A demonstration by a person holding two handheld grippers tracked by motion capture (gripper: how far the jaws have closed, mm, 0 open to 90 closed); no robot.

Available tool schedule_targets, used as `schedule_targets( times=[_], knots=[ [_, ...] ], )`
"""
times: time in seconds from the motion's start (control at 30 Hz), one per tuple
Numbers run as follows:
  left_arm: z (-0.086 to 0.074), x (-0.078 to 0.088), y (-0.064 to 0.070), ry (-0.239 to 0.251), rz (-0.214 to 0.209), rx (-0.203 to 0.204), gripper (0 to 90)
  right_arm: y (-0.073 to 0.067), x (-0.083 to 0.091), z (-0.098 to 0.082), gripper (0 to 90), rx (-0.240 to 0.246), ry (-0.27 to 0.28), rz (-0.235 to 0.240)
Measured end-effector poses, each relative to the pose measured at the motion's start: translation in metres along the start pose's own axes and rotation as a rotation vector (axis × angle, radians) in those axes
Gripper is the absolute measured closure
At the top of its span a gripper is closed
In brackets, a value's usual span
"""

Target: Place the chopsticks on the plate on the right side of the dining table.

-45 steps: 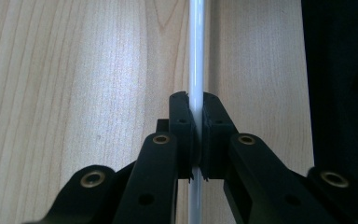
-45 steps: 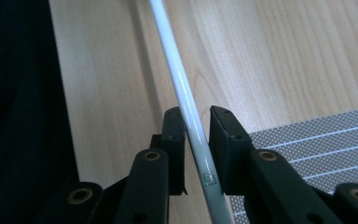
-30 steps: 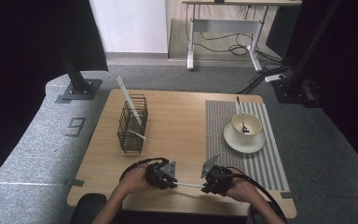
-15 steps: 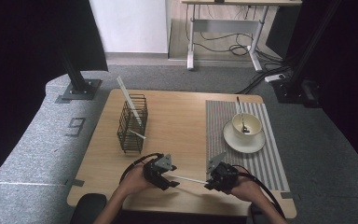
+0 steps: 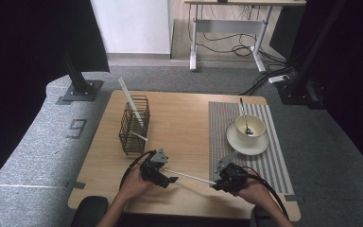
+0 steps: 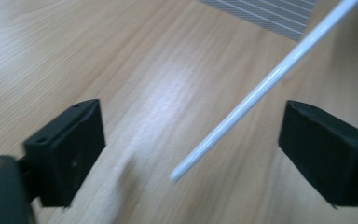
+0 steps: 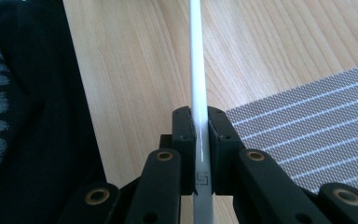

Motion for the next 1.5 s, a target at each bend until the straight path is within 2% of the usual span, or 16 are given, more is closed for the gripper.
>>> schedule_targets(
  times=[0.13,0.2,0.3,0.4,0.47,0.53,0.57,0.63,0.7,0.93,1.23,1.5],
  knots=[
    [-0.004,0.001,-0.004,0.028,0.042,0.050,0.0,0.004,0.006,-0.005,82.6,-0.023,0.009,-0.023],
    [-0.005,0.001,-0.004,0.038,0.051,0.060,0.0,0.005,0.007,-0.007,82.6,-0.025,0.013,-0.028],
    [-0.007,0.002,-0.007,0.060,0.079,0.098,0.0,0.009,0.013,-0.011,82.6,-0.052,0.023,-0.049],
    [-0.008,0.002,-0.008,0.061,0.085,0.112,0.0,0.011,0.016,-0.014,82.6,-0.066,0.031,-0.062],
    [-0.010,0.000,-0.008,0.046,0.085,0.105,0.0,0.015,0.023,-0.016,82.6,-0.085,0.055,-0.086],
    [-0.011,-0.004,-0.007,0.020,0.089,0.093,0.0,0.016,0.025,-0.017,82.6,-0.090,0.062,-0.091],
    [-0.013,-0.008,-0.006,-0.009,0.085,0.085,0.0,0.018,0.029,-0.019,82.6,-0.098,0.074,-0.105],
    [-0.014,-0.011,-0.006,-0.019,0.082,0.089,0.0,0.019,0.032,-0.020,82.6,-0.104,0.078,-0.110],
    [-0.016,-0.017,-0.005,-0.061,0.087,0.077,0.0,0.023,0.037,-0.023,82.6,-0.120,0.093,-0.129],
    [-0.018,-0.023,-0.004,-0.097,0.094,0.060,0.0,0.034,0.048,-0.030,82.6,-0.173,0.140,-0.190],
    [-0.019,-0.023,-0.007,-0.084,0.084,0.051,0.0,0.054,0.064,-0.043,82.6,-0.245,0.179,-0.271],
    [-0.019,-0.023,-0.007,-0.084,0.084,0.049,0.0,0.074,0.073,-0.057,82.6,-0.320,0.185,-0.335]
  ],
)
Point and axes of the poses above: each handheld gripper's, and its own axes: x roughly backward along the jaws, z roughly out of its top, y roughly to its right, the point moved 2 cm from there along -x, roughly forward along the jaws, and after that the axes turned 3 degrees about -x, right-handed, at the moved point
